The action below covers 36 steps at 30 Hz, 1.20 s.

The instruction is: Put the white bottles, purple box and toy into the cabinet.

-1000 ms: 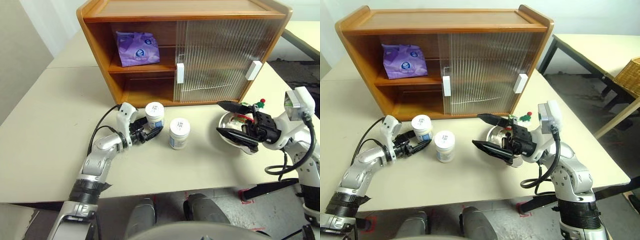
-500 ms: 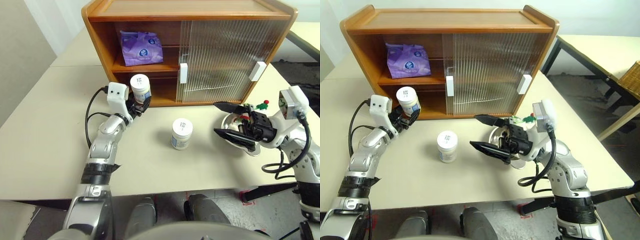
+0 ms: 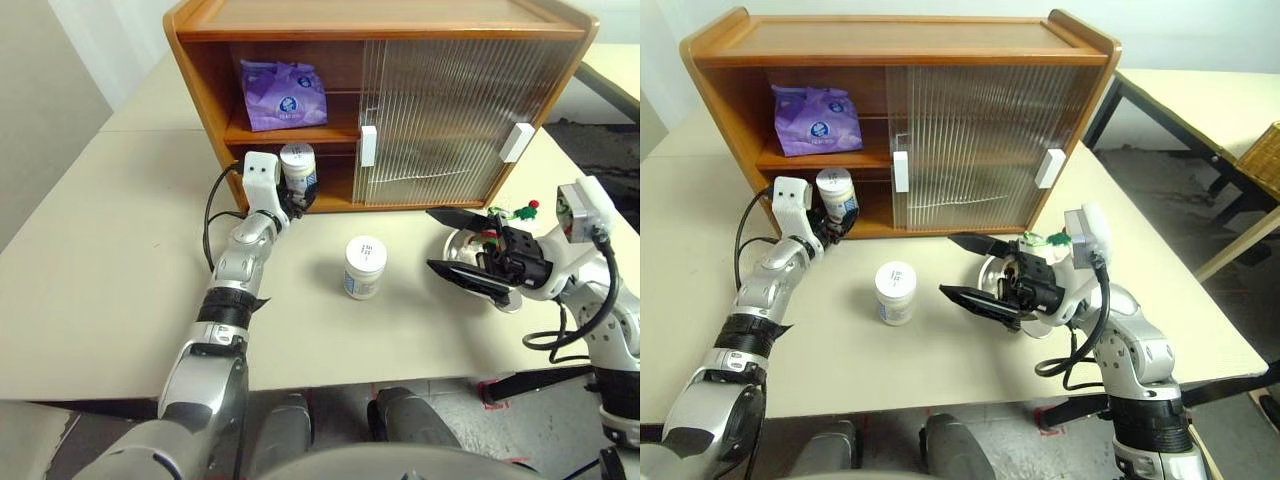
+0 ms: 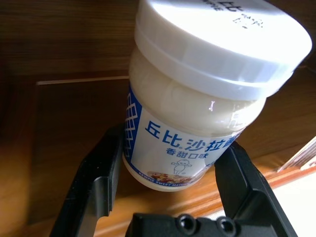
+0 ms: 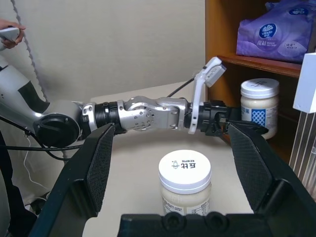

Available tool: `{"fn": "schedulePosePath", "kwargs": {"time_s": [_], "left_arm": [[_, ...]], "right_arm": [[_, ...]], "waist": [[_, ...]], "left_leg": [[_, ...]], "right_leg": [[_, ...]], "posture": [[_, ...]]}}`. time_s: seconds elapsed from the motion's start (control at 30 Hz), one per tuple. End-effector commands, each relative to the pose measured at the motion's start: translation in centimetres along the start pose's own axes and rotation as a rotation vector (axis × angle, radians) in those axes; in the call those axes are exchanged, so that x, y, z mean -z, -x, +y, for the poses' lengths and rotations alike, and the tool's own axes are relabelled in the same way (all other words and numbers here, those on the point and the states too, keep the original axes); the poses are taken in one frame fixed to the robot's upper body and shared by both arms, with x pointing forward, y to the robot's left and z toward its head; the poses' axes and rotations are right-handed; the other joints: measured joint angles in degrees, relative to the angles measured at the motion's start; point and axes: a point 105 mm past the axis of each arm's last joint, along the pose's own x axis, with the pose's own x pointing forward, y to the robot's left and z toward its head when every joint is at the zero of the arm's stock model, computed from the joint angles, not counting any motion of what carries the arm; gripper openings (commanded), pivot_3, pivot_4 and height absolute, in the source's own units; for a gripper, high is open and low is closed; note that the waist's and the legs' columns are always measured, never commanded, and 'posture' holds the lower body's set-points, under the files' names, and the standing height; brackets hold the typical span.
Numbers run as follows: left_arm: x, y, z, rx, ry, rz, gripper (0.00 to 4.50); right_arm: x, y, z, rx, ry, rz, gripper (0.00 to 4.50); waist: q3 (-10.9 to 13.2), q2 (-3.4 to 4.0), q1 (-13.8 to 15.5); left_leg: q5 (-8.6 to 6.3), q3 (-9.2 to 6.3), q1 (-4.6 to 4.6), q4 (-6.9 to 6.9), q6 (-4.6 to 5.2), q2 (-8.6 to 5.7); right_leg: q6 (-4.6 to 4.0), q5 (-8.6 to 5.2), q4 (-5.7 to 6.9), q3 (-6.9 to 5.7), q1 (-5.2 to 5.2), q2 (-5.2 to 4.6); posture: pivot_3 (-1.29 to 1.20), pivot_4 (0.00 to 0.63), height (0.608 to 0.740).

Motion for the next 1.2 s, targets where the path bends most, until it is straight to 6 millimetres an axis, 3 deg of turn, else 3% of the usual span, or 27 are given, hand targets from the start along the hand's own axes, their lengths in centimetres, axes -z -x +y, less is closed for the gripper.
{"fn": "schedulePosePath", "kwargs": {"time_s": [0.03,0.9,1.03,1.2], "left_arm": [[-0.8,-0.5,0.0,-0.01,-0.027,-0.027,3.06],[0.0,-1.7,0.3,-0.06,0.009,0.006,3.06],[-0.1,-1.6,0.2,-0.051,0.003,-0.002,4.36],[0.0,-0.9,0.0,-0.033,-0.012,-0.021,4.45]], "right_arm": [[-0.2,0.1,0.1,0.005,0.02,0.01,4.5],[-0.4,0.0,0.0,-0.001,0.023,0.012,4.5],[-0.3,0.0,0.0,-0.002,0.025,0.011,4.5],[-0.2,0.1,-0.1,-0.005,0.024,0.009,4.5]], "waist": [[0.01,-0.01,-0.11],[0.08,-0.05,-0.19],[0.08,-0.05,-0.15],[0.08,-0.05,-0.12]], "left_leg": [[0.0,0.01,0.0,0.0,0.0,0.0],[0.02,0.03,-0.03,0.06,0.06,-0.03],[0.02,0.03,-0.04,0.06,0.08,-0.03],[0.02,0.04,-0.03,0.07,0.1,-0.03]], "right_leg": [[0.03,0.01,-0.01,0.01,0.0,0.0],[0.08,0.05,-0.35,0.0,0.13,0.0],[0.09,0.07,-0.49,0.0,0.19,0.0],[0.08,0.08,-0.53,0.0,0.22,0.0]], "posture": [[-0.19,0.053,0.74],[-0.18,0.051,0.74],[-0.17,0.05,0.74],[-0.18,0.049,0.74]]}}
